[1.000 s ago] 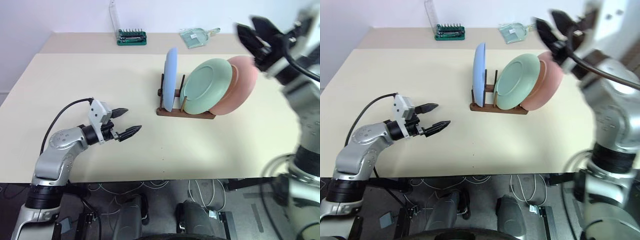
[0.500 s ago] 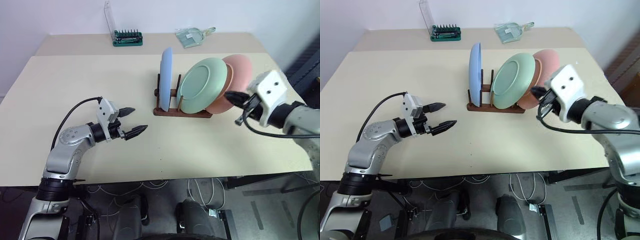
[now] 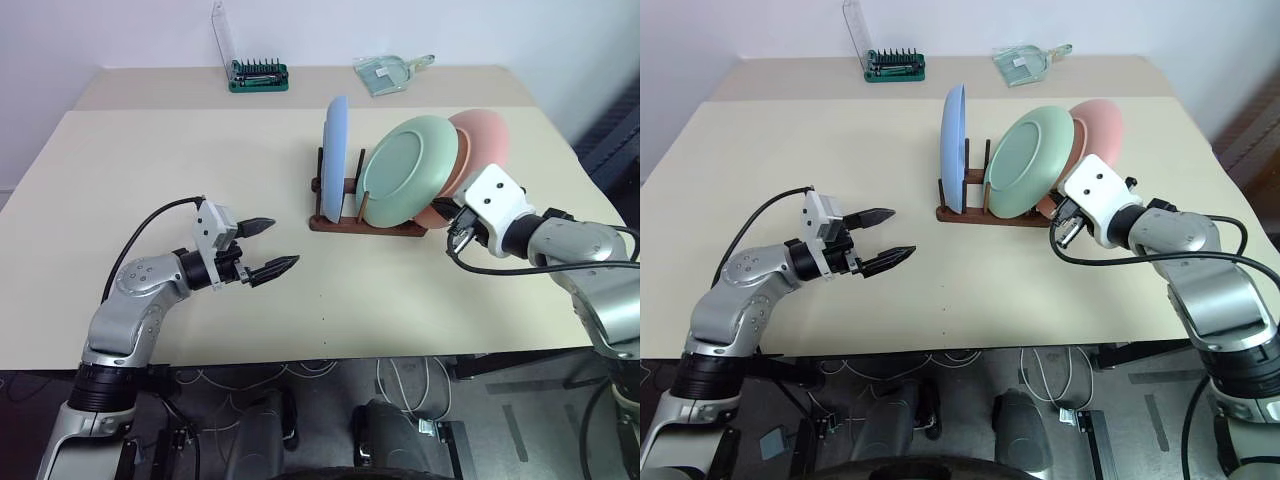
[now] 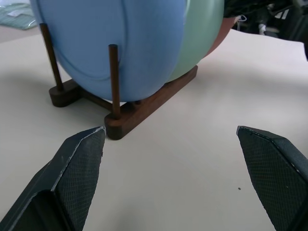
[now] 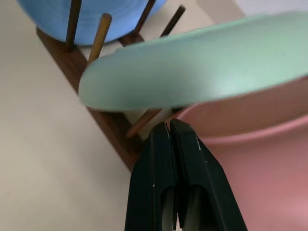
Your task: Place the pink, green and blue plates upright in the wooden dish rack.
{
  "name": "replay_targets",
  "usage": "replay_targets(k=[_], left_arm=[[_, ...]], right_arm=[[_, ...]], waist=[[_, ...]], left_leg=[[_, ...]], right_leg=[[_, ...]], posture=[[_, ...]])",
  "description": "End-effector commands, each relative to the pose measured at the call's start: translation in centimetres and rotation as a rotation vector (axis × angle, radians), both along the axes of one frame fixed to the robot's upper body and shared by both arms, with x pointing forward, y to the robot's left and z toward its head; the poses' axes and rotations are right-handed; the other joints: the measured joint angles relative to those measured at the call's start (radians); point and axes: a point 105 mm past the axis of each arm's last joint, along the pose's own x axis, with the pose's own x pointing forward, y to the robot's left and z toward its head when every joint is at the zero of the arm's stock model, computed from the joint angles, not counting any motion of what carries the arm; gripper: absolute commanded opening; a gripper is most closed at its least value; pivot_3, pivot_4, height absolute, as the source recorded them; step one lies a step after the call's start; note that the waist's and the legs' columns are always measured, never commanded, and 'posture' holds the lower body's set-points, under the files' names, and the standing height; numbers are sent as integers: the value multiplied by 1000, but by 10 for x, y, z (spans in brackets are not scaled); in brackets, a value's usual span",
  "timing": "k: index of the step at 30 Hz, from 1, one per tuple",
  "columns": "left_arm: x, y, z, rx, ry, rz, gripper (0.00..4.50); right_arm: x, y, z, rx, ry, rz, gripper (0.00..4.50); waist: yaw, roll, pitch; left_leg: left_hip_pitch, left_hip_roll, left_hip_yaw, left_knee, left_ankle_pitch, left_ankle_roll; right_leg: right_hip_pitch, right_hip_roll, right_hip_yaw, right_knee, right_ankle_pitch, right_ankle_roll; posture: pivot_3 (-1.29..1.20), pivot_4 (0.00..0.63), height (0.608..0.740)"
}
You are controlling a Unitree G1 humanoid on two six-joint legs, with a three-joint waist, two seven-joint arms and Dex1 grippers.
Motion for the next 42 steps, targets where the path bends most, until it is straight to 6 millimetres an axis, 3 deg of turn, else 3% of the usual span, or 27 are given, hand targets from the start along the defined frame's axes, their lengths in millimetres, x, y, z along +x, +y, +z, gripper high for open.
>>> replay_targets(k=[1,6,11,18,20,24,29,31,35,38,42], left_arm=[[-2,1,11,-10,-44,2,4500],[-2,0,10,-13,-42,1,4500],[-2,-2,10,-14,-42,0,4500],[-2,-3,10,-16,-40,2,4500],[-2,-3,10,-15,-39,2,4500],[-1,-3,9,-11,-37,0,4500],[0,-5,8,-12,-34,-12,4500],[1,-7,8,-13,-30,-25,4500],[1,-8,9,-13,-29,-39,4500],[2,-9,9,-12,-31,-39,4500],[2,-9,9,-10,-33,-37,4500]], right_arm=[[0,7,15,-3,-66,29,30],[-2,27,33,29,-134,103,30],[-5,46,36,48,-148,177,30],[-2,43,37,39,-157,162,30],[-1,32,46,16,-189,127,30],[-2,-9,90,-7,-345,-15,30],[-7,-61,110,-81,-405,-201,30],[-9,-82,111,-115,-400,-280,30],[-8,-99,93,-168,-342,-345,30],[-5,-95,68,-187,-270,-320,30],[-2,-76,61,-137,-256,-251,30]], waist=[[2,0,0],[2,0,0],[2,0,0],[2,0,0],[2,0,0],[6,0,0],[5,0,0],[6,0,0],[1,0,0],[-1,1,0],[-1,1,0]], left_leg=[[0,0,0,0,0,0],[0,0,0,0,0,0],[0,0,0,0,0,0],[0,0,0,0,0,0],[0,0,0,0,0,0],[-1,-1,0,1,0,0],[0,0,0,2,0,1],[0,0,0,3,0,1],[0,0,0,5,-1,1],[0,1,0,5,-1,1],[0,1,0,6,-1,1]], right_leg=[[0,0,0,0,0,0],[0,0,0,0,0,0],[0,0,0,0,0,0],[0,0,0,0,0,0],[0,0,0,0,0,0],[0,0,0,0,0,0],[1,0,-1,0,0,0],[2,0,-1,0,0,0],[2,0,-1,1,0,0],[3,1,-1,1,0,0],[3,1,-1,2,0,0]], posture=[[0,150,732],[0,150,732],[0,150,732],[0,150,732],[0,150,732],[0,150,732],[0,150,732],[0,150,732],[0,150,732],[0,150,732],[0,150,732]])
